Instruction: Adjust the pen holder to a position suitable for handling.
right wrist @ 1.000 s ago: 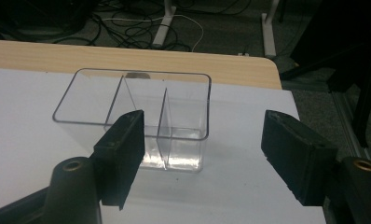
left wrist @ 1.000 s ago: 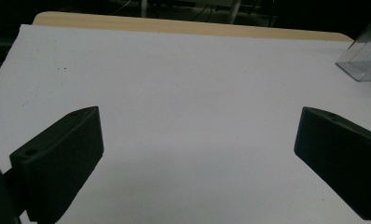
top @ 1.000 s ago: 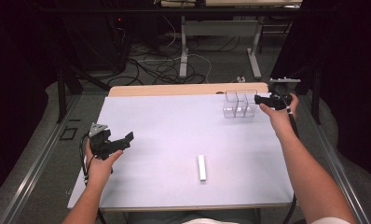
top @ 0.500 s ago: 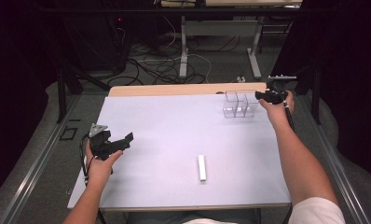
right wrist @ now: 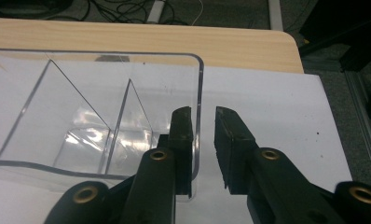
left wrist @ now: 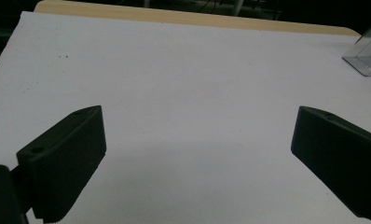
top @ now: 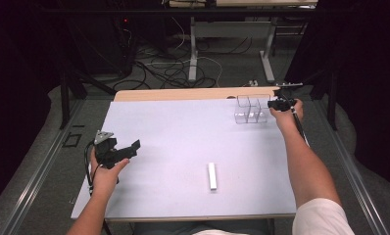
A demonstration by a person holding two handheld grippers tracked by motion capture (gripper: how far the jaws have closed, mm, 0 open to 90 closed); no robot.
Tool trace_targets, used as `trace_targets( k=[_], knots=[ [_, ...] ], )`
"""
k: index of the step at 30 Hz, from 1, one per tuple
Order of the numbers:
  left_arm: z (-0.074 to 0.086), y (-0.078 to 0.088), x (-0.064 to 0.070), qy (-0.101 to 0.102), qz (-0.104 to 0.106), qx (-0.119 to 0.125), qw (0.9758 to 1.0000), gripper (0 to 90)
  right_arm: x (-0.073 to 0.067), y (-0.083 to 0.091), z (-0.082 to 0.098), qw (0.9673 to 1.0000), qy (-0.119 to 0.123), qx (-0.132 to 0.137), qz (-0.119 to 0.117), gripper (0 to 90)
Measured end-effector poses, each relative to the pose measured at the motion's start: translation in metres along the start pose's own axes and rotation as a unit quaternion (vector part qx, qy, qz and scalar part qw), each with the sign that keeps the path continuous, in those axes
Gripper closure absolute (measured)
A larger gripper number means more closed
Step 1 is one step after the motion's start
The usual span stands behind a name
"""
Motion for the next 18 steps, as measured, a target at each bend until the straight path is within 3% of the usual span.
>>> trace_targets(
  k=[9,18],
  knots=[
    [0.0,0.0004,0.0001,-0.001,-0.001,0.001,1.0,4.1,-0.004,-0.0036,0.0015,0.9999,0.002,0.0,0.013,87.7],
    [0.0006,-0.0006,0.001,-0.001,0.0,-0.001,1.0,4.7,-0.0049,-0.0033,0.0007,0.9996,-0.013,0.001,0.025,89.3]
  ],
)
Point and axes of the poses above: each handheld gripper's, and its own axes: y roughly backward along the jaws, z roughly out of its underside, x roughly to its right, the point moved 9 cm from there along -y, roughly forward along the jaws, and after that the axes turned 2 degrees about z, right-handed, at the moved point
